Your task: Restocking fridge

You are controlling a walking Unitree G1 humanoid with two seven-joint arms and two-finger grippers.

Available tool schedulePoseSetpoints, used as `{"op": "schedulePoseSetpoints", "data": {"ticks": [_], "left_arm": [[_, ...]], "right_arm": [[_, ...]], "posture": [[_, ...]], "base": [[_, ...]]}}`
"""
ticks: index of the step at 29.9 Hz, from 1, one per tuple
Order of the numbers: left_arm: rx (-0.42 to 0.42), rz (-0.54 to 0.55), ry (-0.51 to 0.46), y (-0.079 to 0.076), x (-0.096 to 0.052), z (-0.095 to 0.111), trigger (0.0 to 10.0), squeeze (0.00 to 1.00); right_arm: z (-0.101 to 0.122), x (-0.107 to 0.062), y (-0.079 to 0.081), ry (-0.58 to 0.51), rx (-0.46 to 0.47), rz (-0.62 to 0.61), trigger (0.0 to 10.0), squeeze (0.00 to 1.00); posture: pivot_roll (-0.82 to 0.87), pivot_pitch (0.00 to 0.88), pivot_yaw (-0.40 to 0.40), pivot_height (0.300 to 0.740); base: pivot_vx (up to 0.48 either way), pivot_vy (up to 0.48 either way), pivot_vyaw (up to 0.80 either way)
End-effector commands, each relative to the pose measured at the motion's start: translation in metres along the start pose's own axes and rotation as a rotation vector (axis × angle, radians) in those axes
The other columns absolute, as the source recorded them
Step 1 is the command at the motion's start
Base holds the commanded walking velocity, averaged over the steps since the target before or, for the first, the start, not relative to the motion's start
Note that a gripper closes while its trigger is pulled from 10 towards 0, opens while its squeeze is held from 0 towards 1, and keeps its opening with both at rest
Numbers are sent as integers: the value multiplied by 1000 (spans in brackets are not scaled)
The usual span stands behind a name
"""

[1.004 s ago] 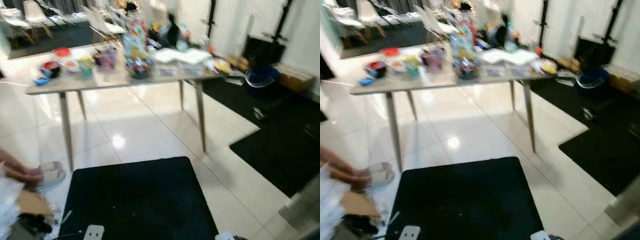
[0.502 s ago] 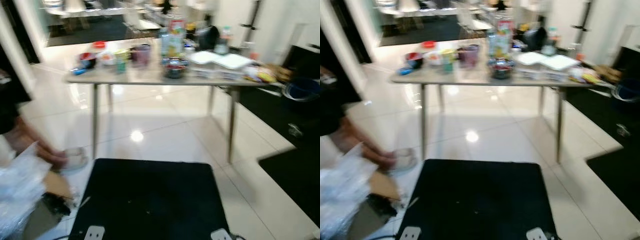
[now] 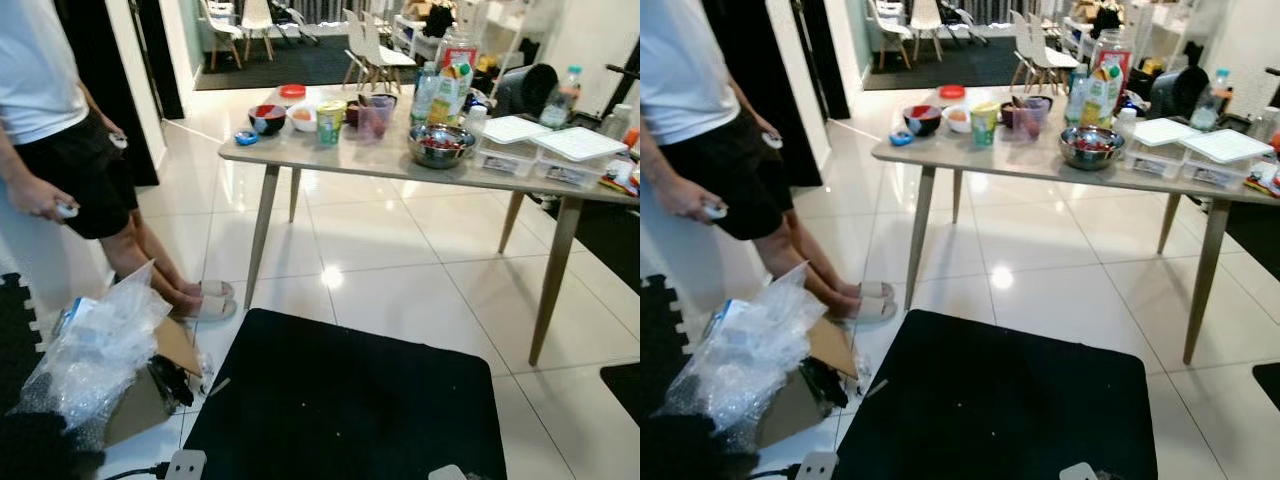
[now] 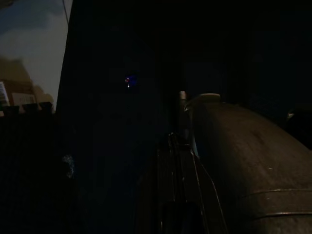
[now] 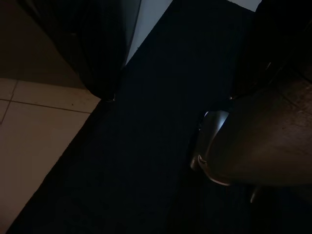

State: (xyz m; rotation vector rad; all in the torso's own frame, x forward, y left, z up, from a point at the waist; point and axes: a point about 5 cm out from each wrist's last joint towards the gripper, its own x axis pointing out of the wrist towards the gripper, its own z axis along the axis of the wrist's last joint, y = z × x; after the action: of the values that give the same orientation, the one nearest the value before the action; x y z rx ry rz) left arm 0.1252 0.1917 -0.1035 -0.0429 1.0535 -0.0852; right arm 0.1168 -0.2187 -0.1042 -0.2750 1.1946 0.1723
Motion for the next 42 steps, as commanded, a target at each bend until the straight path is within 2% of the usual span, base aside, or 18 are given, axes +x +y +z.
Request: {"op": "schedulePoseSetpoints", "data": {"ticks": [1, 13, 26, 37, 42], "left_arm": [[-7, -8, 47, -2, -2, -11, 10000, 0], [-7, -7, 47, -1, -2, -10, 10000, 0], [-4, -11, 50, -2, -1, -11, 10000, 0], [2, -10, 46, -1, -1, -9, 10000, 0], [1, -11, 46, -1, -1, -9, 10000, 0]], "right_arm": [[1, 0, -1, -2, -4, -5, 10000, 0], [-5, 0, 1, 45, -8, -12, 10000, 0], [-4, 0, 1, 35, -17, -15, 10000, 0], [-2, 0, -2, 28, -9, -19, 10000, 0], [-1, 0, 0, 28, -17, -16, 10000, 0]], "posture": [[-52, 0, -8, 740], [-51, 0, -6, 740], [-51, 0, -11, 740], [-50, 0, -10, 740], [-49, 0, -10, 740]], "base": [[0, 0, 0], [0, 0, -133], [0, 0, 0], [0, 0, -765], [0, 0, 0]]}}
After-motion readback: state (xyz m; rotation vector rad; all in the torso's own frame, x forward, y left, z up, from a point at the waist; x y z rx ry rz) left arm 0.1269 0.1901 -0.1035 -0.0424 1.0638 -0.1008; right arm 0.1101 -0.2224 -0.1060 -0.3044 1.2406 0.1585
